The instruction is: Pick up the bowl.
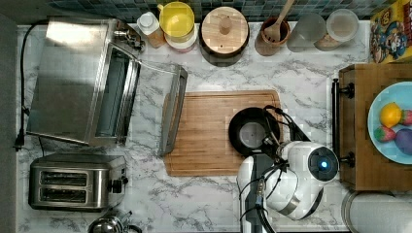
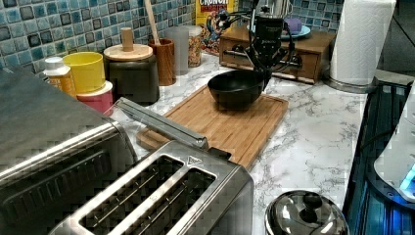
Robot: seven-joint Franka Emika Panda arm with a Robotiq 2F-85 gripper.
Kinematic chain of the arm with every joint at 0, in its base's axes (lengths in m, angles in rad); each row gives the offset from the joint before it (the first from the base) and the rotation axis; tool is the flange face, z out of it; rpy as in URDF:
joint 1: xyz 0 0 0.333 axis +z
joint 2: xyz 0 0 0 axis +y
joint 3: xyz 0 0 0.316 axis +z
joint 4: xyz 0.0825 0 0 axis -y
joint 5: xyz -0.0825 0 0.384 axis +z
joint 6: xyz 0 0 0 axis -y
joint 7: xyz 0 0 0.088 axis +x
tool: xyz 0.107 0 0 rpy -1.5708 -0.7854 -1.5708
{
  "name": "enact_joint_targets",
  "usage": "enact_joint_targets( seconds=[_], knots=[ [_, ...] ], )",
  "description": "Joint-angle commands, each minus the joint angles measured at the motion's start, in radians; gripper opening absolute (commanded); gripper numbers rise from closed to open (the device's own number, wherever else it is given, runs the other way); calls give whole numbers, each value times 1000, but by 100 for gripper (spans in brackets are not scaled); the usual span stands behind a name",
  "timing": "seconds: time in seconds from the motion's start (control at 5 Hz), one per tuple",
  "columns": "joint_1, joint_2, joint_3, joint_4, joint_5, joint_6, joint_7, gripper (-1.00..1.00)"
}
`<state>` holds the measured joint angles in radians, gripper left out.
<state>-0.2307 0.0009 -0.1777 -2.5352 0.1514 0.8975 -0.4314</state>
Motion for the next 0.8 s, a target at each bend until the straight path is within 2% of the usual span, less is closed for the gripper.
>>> enact_joint_targets(
  seconds=[0.2, 0.6, 0.8],
  knots=[
    [35, -186, 96, 246, -72, -131, 148, -100],
    [114, -157, 193, 381, -133, -304, 56, -100],
    [128, -157, 267, 440, -163, -380, 42, -100]
  ],
)
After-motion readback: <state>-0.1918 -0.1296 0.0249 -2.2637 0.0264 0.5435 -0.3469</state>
